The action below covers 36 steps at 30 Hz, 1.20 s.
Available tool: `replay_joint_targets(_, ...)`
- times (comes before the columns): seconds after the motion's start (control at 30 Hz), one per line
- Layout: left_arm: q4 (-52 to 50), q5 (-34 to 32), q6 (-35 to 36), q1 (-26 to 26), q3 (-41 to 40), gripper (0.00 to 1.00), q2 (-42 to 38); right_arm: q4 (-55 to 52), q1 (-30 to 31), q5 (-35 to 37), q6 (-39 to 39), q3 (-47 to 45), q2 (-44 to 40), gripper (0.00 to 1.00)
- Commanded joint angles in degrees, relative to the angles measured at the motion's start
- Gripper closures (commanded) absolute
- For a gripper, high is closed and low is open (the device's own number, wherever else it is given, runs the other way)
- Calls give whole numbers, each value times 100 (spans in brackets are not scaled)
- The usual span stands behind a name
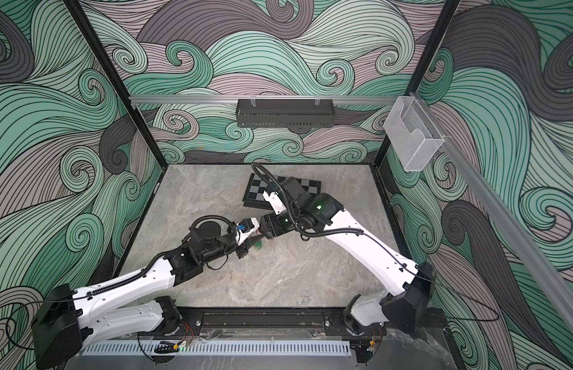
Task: Close the paint jar lid
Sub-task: Screw the lid onto the paint jar.
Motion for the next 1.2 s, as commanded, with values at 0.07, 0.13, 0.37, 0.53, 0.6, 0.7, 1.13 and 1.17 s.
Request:
replay_joint_targets(0.07, 238, -33, -67, -35, 56, 90, -61, 80, 132, 275, 70, 229, 250, 35)
replay_joint_targets(0.13, 238, -35, -62, -30, 55, 90, -72, 74, 155, 286, 77, 230, 281, 40)
replay_joint_targets(0.37, 247, -39, -73, -28, 44, 90, -120, 145, 176, 186, 104, 189, 350, 56)
replay_joint_targets(0.53, 253, -10, -98, -31, 27, 90, -149, 193, 176, 120, 63, 150, 326, 68)
replay_joint_targets(0.6, 305, 39, -152, -36, 11, 90, -182, 200, 179, 47, 10, 128, 346, 70)
replay_joint_targets(0.7, 450, 116, -223, -36, -54, 90, -243, 203, 168, -88, -91, 88, 342, 74)
replay_joint_targets(1.13, 802, 786, -590, -35, -311, 97, -556, 274, 126, -834, -1021, 62, 78, 79)
replay_joint_targets(1.17, 792, 812, -599, -33, -312, 97, -562, 274, 124, -865, -1066, 54, 68, 79)
